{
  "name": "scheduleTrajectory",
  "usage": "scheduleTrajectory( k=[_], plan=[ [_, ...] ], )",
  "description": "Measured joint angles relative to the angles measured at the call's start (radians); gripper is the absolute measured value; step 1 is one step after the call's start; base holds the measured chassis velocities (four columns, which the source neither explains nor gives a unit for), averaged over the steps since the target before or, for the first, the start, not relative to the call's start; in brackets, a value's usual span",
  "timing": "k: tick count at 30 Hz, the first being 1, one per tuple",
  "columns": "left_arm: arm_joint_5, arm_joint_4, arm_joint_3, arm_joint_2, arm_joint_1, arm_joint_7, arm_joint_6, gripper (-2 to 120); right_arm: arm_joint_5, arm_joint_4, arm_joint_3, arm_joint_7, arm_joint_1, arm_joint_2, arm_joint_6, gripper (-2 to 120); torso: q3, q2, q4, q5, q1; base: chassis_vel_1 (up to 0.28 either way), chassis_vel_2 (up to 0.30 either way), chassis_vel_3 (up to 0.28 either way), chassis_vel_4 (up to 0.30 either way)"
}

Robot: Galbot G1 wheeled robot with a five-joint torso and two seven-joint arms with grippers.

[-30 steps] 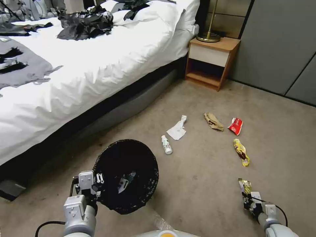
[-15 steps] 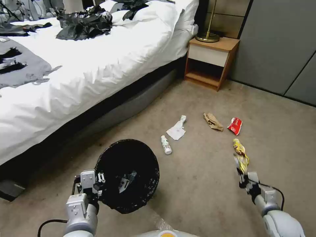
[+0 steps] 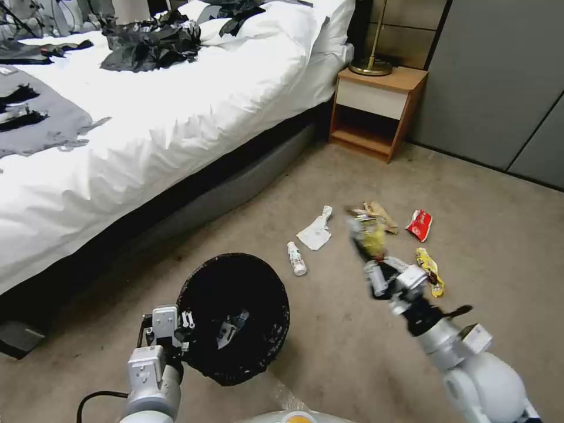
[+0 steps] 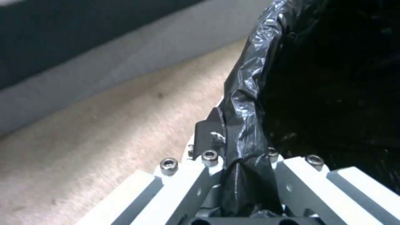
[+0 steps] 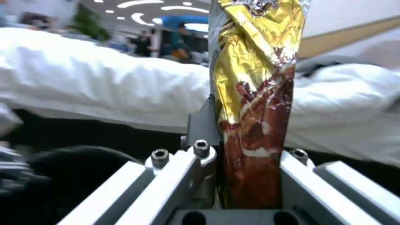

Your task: Pick up the trash bin, then pick up the garbage from the floor and place it into the trash bin.

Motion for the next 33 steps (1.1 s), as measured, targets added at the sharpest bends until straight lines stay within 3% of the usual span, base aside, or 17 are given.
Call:
scheduleTrajectory(
  k=[6,14,30,33],
  plan=[
    [0.001,0.0,0.033,-0.001,0.006,0.0,0.01,1,-0.088,-0.043,-0.176,0.019,0.052,-0.01,-0.041,0,0.0,0.0,0.0001,0.0001,0.0,0.0,0.0,0.0,0.0],
    [0.017,-0.008,0.059,-0.009,0.009,-0.005,0.015,1,-0.133,-0.126,-0.286,0.02,0.085,0.023,-0.053,0,0.0,0.0,-0.0001,0.0001,0.0,0.0,0.0,0.0,0.0],
    [0.052,-0.027,0.125,-0.029,0.028,-0.017,0.016,1,-0.177,-0.257,-0.349,0.042,0.121,0.058,-0.062,0,0.0,0.0,0.0,0.0002,0.0,0.0,0.0,0.0,0.0],
    [0.051,-0.029,0.129,-0.029,0.029,-0.017,0.016,1,-0.185,-0.281,-0.352,0.045,0.122,0.062,-0.058,12,0.0,0.0,0.0,0.0002,0.0,0.0,0.0,0.0,0.0]
  ],
)
